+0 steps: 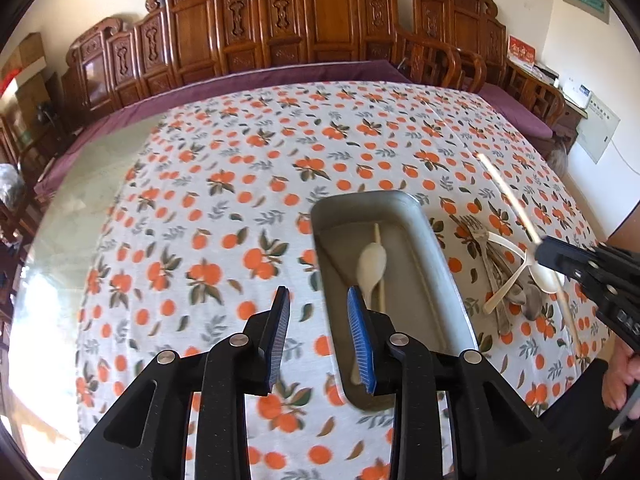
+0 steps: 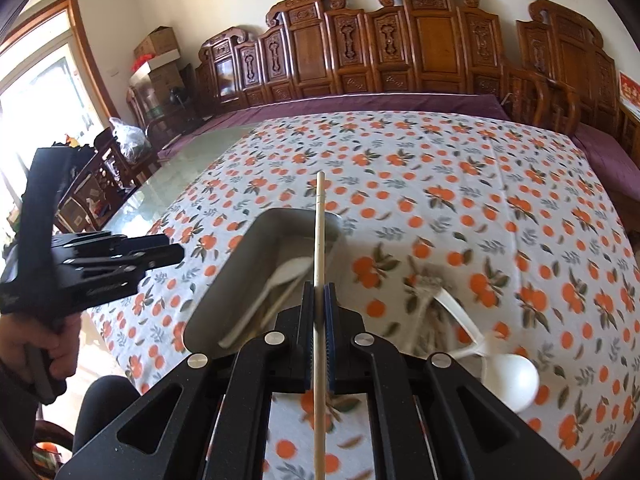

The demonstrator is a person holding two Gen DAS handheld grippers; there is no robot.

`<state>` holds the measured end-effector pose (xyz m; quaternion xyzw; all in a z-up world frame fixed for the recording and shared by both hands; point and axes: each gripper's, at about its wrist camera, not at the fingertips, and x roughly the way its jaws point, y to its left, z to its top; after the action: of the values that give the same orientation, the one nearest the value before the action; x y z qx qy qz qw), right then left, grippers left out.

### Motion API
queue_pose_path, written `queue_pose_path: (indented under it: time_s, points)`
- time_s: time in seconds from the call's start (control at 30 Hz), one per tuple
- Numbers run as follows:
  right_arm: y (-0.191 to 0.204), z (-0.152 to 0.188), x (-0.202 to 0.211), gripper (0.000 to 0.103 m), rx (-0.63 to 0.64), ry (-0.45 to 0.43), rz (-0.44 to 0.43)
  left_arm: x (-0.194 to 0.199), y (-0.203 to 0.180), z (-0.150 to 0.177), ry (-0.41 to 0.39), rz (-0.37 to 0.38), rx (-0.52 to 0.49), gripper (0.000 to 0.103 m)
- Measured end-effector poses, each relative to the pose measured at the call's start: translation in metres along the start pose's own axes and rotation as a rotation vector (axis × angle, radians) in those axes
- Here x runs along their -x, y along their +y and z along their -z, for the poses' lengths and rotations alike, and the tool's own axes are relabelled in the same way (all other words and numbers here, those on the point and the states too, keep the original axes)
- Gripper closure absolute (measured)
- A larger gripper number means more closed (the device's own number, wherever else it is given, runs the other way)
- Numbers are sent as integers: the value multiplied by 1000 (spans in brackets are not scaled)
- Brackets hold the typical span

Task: Organize utensils
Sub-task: 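Carry the white spoon over the grey tray and open the left tool, then lower the held chopstick into the grey tray and open the right tool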

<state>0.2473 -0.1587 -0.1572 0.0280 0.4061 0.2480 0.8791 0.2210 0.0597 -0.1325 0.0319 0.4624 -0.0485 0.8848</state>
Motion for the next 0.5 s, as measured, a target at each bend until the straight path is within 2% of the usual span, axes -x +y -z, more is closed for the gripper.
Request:
queue_pose_path:
  time_s: [0.1,0.17,0.27,0.43,0.5]
  points:
    - [13,-7,-16,97,7,14,-1,6,12,7,-7,8,14,68]
    - [21,-11,-26,97,10,23,-1,9,19,12,-7,16,29,58]
    - [31,-17,-42,97,15,34,-5,10,31,24,-11,22,48,50]
    - [46,-23,-70,97,8,59,-11,12,43,39,-20,9,50,39]
    - [50,-22,-80,97,10,69,-6,10,48,44,-18,11,57,38]
